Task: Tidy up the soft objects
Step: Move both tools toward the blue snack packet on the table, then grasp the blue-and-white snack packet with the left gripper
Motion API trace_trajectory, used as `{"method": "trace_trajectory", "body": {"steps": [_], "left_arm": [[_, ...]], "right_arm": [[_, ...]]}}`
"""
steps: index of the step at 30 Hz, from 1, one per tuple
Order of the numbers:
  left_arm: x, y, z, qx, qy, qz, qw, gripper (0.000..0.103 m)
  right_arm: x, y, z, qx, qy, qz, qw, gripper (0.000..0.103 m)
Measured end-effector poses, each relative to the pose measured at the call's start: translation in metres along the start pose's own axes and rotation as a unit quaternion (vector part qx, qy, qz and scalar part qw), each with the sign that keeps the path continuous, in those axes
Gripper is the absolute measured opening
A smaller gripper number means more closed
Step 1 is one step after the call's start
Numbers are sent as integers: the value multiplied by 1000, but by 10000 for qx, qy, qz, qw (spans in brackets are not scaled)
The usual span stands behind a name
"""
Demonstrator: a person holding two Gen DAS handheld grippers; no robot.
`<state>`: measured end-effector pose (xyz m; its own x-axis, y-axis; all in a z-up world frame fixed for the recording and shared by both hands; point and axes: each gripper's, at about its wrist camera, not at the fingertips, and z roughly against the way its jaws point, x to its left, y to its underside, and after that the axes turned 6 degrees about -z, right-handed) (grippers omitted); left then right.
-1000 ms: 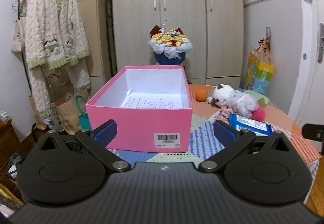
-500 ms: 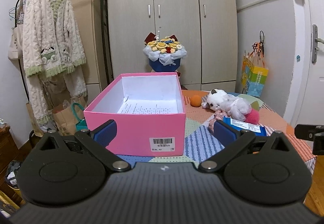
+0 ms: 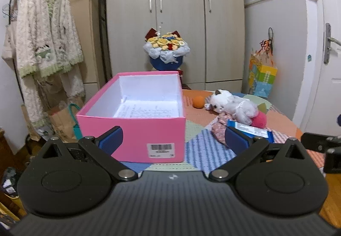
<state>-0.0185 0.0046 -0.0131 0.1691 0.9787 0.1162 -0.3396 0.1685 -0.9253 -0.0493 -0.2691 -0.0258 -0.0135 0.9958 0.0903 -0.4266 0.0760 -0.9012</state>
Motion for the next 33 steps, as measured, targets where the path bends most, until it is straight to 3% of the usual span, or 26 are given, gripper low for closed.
{"method": "trace_trajectory", "body": {"steps": [8, 16, 21, 26, 33], "left_arm": [[-24, -8, -32, -86, 153, -233, 9996, 102], [-54, -15, -81, -66, 938, -395, 9948, 98], [-82, -17, -116, 92, 1424, -600, 9879, 79], [-98, -14, -159, 639, 1725, -653, 9808, 61], [-98, -5, -188, 1148, 1796, -620, 9751, 51]], "right_arm": [[-14, 13, -30, -705, -459, 140, 9964, 103], [-37, 22, -101, 58, -782, -69, 9969, 103], [-46, 31, -135, 424, -980, -214, 9941, 102], [-51, 32, -157, 635, -1101, -218, 9916, 101], [-56, 32, -177, 956, -1140, -228, 9886, 89]]}}
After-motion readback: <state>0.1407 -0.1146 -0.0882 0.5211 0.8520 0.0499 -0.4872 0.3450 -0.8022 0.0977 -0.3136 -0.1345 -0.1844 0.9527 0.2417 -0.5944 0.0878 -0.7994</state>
